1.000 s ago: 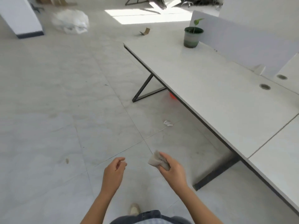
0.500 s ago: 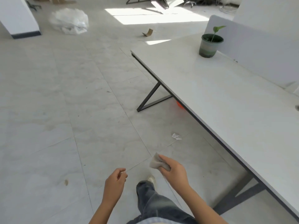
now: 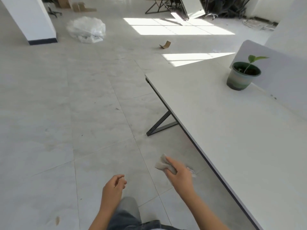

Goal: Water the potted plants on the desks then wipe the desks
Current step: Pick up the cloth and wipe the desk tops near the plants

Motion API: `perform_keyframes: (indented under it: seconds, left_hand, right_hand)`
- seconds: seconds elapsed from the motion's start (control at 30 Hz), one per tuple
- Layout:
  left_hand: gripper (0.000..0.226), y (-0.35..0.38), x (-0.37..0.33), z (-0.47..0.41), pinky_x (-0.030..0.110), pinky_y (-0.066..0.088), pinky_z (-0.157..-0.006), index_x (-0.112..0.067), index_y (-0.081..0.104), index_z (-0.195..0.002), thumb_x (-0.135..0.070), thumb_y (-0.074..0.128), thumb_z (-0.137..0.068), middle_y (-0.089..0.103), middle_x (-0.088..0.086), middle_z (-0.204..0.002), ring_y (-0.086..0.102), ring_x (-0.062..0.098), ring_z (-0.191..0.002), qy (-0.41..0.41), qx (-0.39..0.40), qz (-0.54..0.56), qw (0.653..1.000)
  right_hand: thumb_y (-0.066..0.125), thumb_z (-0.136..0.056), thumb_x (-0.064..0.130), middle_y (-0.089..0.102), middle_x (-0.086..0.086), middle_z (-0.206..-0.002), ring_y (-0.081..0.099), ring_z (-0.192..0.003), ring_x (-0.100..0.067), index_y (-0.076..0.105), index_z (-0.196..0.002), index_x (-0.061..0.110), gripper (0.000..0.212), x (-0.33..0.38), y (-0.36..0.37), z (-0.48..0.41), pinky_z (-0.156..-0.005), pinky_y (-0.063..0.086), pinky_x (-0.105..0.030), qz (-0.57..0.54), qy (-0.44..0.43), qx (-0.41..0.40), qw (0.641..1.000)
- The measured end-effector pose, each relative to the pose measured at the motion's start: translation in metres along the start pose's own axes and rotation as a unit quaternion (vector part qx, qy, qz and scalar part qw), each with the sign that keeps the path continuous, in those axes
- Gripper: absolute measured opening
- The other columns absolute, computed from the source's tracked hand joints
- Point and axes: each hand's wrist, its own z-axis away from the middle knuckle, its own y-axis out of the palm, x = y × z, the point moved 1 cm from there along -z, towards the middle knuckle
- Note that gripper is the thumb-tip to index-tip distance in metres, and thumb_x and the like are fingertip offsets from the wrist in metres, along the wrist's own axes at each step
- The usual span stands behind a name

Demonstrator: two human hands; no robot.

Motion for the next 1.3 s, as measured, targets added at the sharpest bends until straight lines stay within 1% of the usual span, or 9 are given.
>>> perform_keyframes:
  seconds: [0.2,0.37,0.53,0.7,0.83,0.97,1.13,1.2,1.3]
  left_hand:
    - [0.015,0.018,-0.049,-0.104,0.019,0.04,-0.064,-0.017,0.057,-0.085,-0.01,0.046,-0.092,0.063,0.002,-0.08,0.06,0.024,-0.085,0.016,0.038,-0.014,0.999]
    - [0.013,0.029,-0.111,-0.216,0.016,0.039,-0.064,-0.014,0.057,-0.095,-0.013,0.044,-0.093,0.062,-0.003,-0.082,0.059,0.019,-0.085,0.073,0.094,-0.046,0.992]
    - [0.014,0.033,-0.18,-0.303,0.016,0.039,-0.065,-0.013,0.06,-0.096,-0.013,0.046,-0.092,0.065,0.004,-0.086,0.06,0.016,-0.082,0.116,0.113,-0.035,0.986]
    - [0.018,0.067,-0.198,-0.342,0.019,0.04,-0.066,-0.022,0.058,-0.084,-0.012,0.046,-0.092,0.065,0.003,-0.085,0.06,0.019,-0.084,0.105,0.184,-0.057,0.976]
    - [0.013,0.104,-0.205,-0.349,0.016,0.04,-0.064,-0.017,0.059,-0.096,-0.013,0.047,-0.092,0.066,-0.001,-0.085,0.061,0.018,-0.084,0.11,0.258,-0.105,0.954]
    - [0.02,0.153,-0.244,-0.374,0.016,0.042,-0.068,-0.014,0.06,-0.108,-0.016,0.047,-0.093,0.065,-0.002,-0.09,0.058,0.011,-0.081,0.181,0.273,-0.134,0.935]
    - [0.031,0.246,-0.307,-0.405,0.02,0.033,-0.087,-0.007,0.055,-0.122,-0.015,0.044,-0.094,0.058,0.008,-0.124,0.047,0.022,-0.118,0.313,0.266,-0.221,0.885]
    - [0.038,0.282,-0.331,-0.417,0.024,0.033,-0.09,-0.007,0.055,-0.123,-0.024,0.04,-0.092,0.055,0.009,-0.128,0.042,0.024,-0.123,0.349,0.258,-0.262,0.862]
    - [0.061,0.326,-0.356,-0.435,0.032,0.032,-0.099,-0.009,0.054,-0.124,-0.036,0.026,-0.077,0.052,0.009,-0.132,0.038,0.026,-0.127,0.378,0.246,-0.329,0.83]
  right_hand:
    - [0.057,-0.086,0.018,0.068,-0.005,-0.11,0.059,-0.103,-0.022,0.055,-0.124,0.022,0.038,0.018,0.004,-0.084,-0.086,0.046,-0.03,0.034,-0.01,0.004,0.999]
    - [0.059,-0.085,0.02,0.068,0.0,-0.11,0.06,-0.102,-0.019,0.054,-0.124,0.026,0.039,0.046,0.007,-0.171,-0.084,0.045,-0.025,0.038,0.005,-0.053,0.998]
    - [0.062,-0.083,0.023,0.06,0.025,-0.094,0.053,-0.087,0.013,0.054,-0.123,0.029,0.041,0.069,0.006,-0.234,-0.072,0.037,-0.003,0.004,0.057,-0.121,0.991]
    - [0.061,-0.084,0.026,0.065,0.007,-0.103,0.058,-0.098,-0.016,0.051,-0.125,0.032,0.042,0.068,-0.001,-0.257,-0.078,0.042,-0.022,0.004,0.139,-0.165,0.977]
    - [0.064,-0.083,0.018,0.066,0.0,-0.103,0.058,-0.096,-0.019,0.054,-0.123,0.026,0.043,0.054,-0.033,-0.269,-0.082,0.045,-0.028,-0.049,0.205,-0.275,0.938]
    - [0.061,-0.084,0.02,0.062,0.002,-0.111,0.055,-0.11,-0.022,0.052,-0.126,0.023,0.043,0.03,-0.095,-0.293,-0.092,0.041,-0.029,-0.116,0.248,-0.395,0.877]
    - [0.044,-0.085,0.04,0.063,-0.017,-0.118,0.058,-0.104,-0.037,0.045,-0.131,0.013,0.053,-0.028,-0.204,-0.345,-0.097,0.041,-0.047,0.011,0.257,-0.51,0.821]
    - [0.032,-0.083,0.045,0.061,-0.02,-0.119,0.056,-0.104,-0.039,0.041,-0.132,0.011,0.06,-0.059,-0.246,-0.371,-0.095,0.037,-0.05,0.092,0.272,-0.496,0.819]
    - [0.034,-0.093,0.04,0.036,-0.02,-0.142,0.032,-0.129,-0.039,0.032,-0.137,0.022,0.048,-0.124,-0.295,-0.414,-0.103,0.028,-0.054,0.174,0.346,-0.37,0.845]
